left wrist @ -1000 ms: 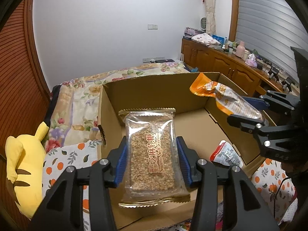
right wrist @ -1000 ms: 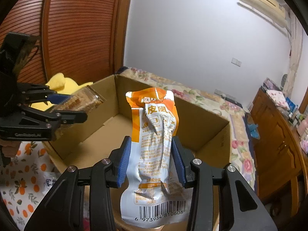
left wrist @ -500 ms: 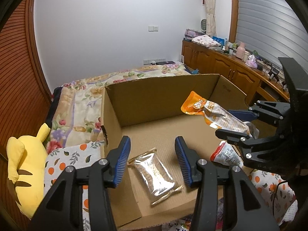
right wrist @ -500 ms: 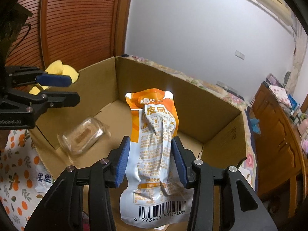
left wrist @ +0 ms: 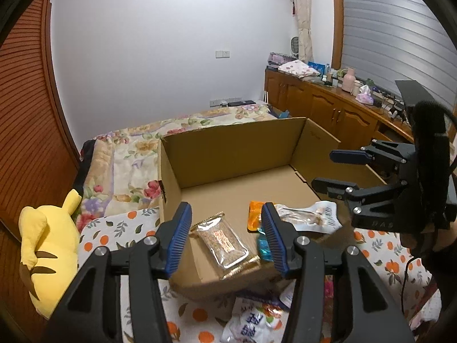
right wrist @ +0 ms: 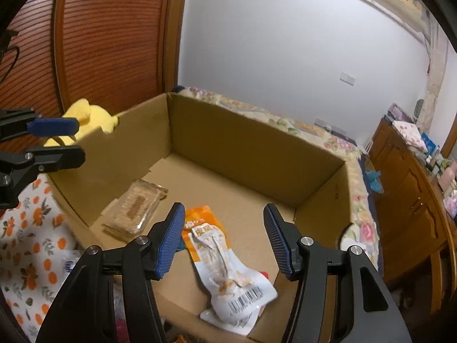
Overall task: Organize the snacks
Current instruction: 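Move both tools back toward the remaining snacks beside the box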
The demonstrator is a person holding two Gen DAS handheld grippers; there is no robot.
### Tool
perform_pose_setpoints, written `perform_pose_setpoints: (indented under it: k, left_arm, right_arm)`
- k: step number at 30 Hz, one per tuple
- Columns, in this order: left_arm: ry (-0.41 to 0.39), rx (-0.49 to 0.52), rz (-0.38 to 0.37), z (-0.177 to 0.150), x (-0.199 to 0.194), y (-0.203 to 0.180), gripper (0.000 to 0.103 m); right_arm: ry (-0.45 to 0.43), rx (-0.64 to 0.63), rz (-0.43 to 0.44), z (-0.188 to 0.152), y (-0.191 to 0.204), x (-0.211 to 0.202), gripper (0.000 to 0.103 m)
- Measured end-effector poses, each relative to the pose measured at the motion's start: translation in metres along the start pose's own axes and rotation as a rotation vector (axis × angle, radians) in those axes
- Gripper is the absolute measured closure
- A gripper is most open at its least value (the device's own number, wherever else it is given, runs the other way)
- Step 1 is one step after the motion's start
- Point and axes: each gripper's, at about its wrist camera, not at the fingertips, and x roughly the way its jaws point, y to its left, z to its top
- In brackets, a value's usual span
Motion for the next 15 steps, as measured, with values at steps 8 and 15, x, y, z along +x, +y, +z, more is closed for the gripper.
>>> perform_pose_setpoints:
  k: [8, 15]
  left_arm:
    - [-0.033, 0.023, -0.014, -0.018, -0.038, -0.016, 0.044]
    - [-0.021, 0.033, -0.036, -0.041, -0.053, -0.03, 0.043]
  right_arm:
    - [-0.043, 0.014, 0.008, -0.015, 0.014, -0.051, 0.044]
    - [-0.052, 0.033, 0.015, -0.042, 0.029, -0.085, 0.044]
